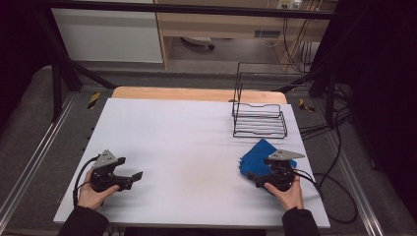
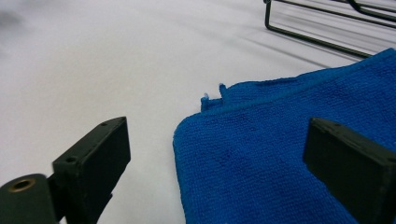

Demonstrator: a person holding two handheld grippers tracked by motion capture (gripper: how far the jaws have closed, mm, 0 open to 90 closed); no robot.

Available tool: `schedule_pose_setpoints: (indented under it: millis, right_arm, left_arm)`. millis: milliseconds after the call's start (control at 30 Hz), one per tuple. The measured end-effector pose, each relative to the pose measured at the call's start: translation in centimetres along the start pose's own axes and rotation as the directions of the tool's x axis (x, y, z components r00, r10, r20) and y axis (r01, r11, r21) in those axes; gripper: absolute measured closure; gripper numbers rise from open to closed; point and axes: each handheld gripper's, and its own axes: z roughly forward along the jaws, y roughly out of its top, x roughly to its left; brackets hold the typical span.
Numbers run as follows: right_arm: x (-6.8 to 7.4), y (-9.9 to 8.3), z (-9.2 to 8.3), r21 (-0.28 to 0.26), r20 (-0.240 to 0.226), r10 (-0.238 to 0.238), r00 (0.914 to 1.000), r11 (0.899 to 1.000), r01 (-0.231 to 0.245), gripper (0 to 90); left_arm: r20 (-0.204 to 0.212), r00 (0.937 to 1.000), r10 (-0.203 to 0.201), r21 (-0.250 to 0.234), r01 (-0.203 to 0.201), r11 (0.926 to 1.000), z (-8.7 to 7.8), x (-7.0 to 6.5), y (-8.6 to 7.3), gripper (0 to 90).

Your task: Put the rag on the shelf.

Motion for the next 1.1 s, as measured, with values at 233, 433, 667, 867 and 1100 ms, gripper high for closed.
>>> schedule_pose_setpoints:
  millis: [233,433,667,867,1100]
  right_arm:
    - [0.6,0.5,1.6,0.052,0.035,-0.051,0.9981,0.997,0.049,29.1]
    - [1.0,0.7,2.6,0.087,0.054,-0.092,0.9943,0.992,0.087,41.6]
    - [1.0,0.4,3.8,0.138,0.077,-0.116,0.9903,0.985,0.104,48.3]
    - [0.8,0.5,4.2,0.140,0.096,-0.129,0.9869,0.983,0.115,53.0]
    - [1.0,0.4,4.4,0.150,0.114,-0.152,0.9818,0.980,0.134,55.7]
  left_arm:
    - [-0.001,1.0000,-0.007,0.001,0.007,1.0000,0.0,0.0,0.0,8.3]
    - [-0.002,1.0000,-0.006,0.003,0.006,1.0000,0.0,0.0,0.0,8.6]
    - [-0.001,1.0000,-0.007,0.007,0.007,1.0000,0.1,0.0,0.0,8.9]
    - [-0.002,1.0000,-0.007,0.010,0.007,0.9999,0.1,0.0,0.0,9.1]
    - [-0.003,0.9999,-0.010,0.011,0.010,0.9999,0.1,0.0,-0.1,9.3]
